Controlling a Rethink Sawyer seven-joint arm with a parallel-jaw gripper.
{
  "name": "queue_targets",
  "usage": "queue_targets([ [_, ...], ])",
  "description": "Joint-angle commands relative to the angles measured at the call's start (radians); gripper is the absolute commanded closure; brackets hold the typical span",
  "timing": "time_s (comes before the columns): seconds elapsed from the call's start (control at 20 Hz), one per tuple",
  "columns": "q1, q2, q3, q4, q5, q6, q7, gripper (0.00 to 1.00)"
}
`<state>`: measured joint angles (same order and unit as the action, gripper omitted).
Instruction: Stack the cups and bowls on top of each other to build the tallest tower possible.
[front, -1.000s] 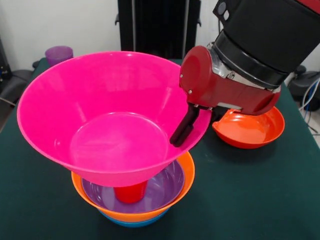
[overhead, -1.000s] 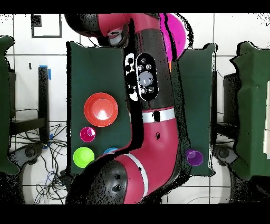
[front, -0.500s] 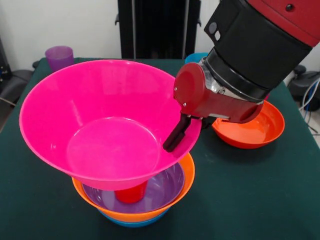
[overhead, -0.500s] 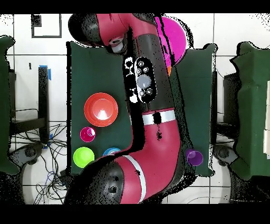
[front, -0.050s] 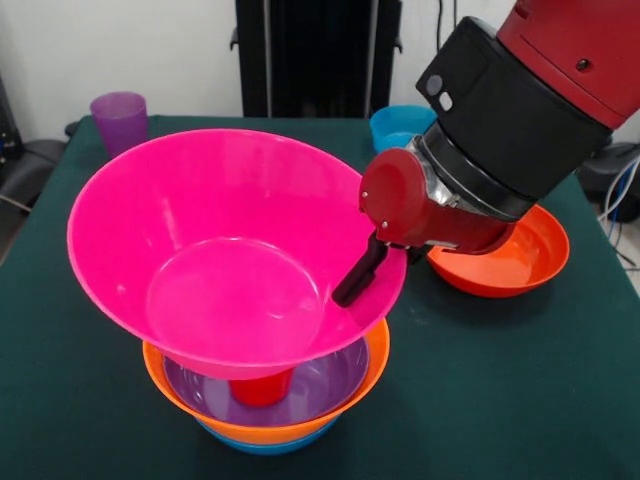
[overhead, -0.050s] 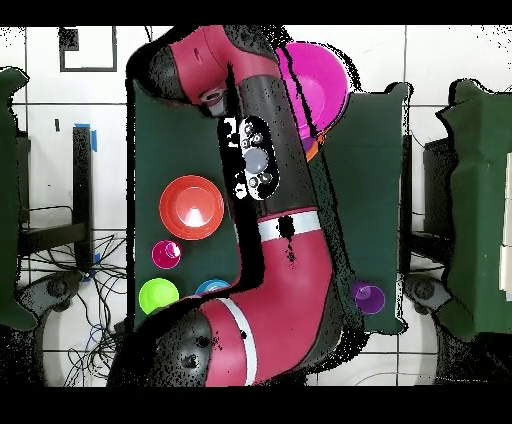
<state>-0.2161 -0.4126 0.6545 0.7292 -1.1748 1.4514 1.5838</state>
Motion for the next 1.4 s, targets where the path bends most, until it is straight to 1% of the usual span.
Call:
queue_targets([
  [0.05, 0.043, 0.017, -0.078, 0.07, 0.017, -0.016, 0.026, 1.0],
  [0.25, 0.052, 0.028, -0.087, 0.046, 0.027, -0.022, 0.014, 1.0],
  [0.4, 0.051, 0.028, -0.088, 0.035, 0.039, -0.022, -0.021, 1.0],
  [0.65, 0.032, 0.01, -0.09, 0.054, 0.076, -0.042, -0.065, 1.0],
  [0.95, -0.006, 0.028, -0.079, 0.052, 0.107, -0.105, -0.102, 1.0],
  [1.2, -0.038, 0.016, -0.093, 0.106, 0.144, -0.165, -0.108, 1.0],
  [1.4, -0.057, 0.024, -0.096, 0.125, 0.167, -0.213, -0.123, 1.0],
])
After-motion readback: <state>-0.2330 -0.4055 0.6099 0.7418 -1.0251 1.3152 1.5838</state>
